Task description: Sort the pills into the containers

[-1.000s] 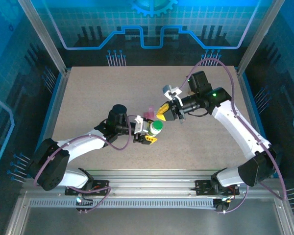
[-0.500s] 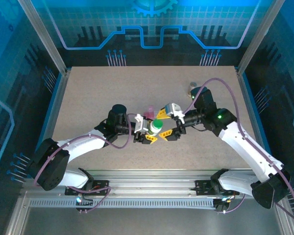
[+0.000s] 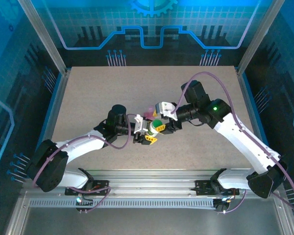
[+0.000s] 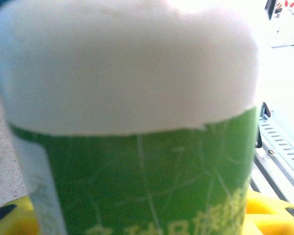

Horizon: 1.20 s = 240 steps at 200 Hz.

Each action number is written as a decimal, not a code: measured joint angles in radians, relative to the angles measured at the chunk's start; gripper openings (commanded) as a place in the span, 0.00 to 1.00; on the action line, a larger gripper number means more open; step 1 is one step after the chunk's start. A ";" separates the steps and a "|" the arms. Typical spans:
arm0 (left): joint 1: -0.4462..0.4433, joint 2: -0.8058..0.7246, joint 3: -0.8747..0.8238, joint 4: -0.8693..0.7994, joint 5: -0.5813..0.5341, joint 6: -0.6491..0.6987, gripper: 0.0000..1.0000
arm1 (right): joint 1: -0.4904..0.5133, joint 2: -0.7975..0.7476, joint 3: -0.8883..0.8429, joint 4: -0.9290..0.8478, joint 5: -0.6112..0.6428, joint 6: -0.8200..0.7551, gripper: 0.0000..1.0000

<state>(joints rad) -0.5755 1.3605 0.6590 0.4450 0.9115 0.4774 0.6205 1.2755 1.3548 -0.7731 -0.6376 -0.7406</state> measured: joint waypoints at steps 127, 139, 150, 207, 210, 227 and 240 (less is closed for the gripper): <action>-0.004 -0.006 -0.005 -0.042 -0.011 0.023 0.00 | 0.105 0.124 0.212 -0.282 0.243 -0.121 0.00; -0.003 -0.008 -0.012 -0.080 -0.028 0.023 0.00 | 0.105 0.124 0.231 -0.304 0.244 -0.138 0.00; -0.004 -0.010 -0.019 -0.096 -0.019 0.047 0.00 | 0.098 0.129 0.266 -0.343 0.256 -0.156 0.00; -0.014 -0.015 -0.018 -0.101 -0.026 0.076 0.00 | 0.093 0.254 0.414 -0.513 0.250 -0.138 0.64; -0.014 -0.015 -0.018 -0.100 -0.026 0.075 0.00 | 0.093 0.256 0.414 -0.512 0.254 -0.142 0.64; -0.014 -0.015 -0.019 -0.087 -0.029 0.072 0.00 | 0.092 0.249 0.404 -0.484 0.288 -0.103 0.65; -0.013 -0.015 -0.020 -0.072 -0.034 0.071 0.00 | 0.085 0.218 0.375 -0.435 0.309 -0.070 0.65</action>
<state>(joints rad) -0.5884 1.3453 0.6392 0.3725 0.8780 0.5480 0.7052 1.4933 1.7298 -1.2076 -0.3283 -0.8108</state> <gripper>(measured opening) 0.522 0.653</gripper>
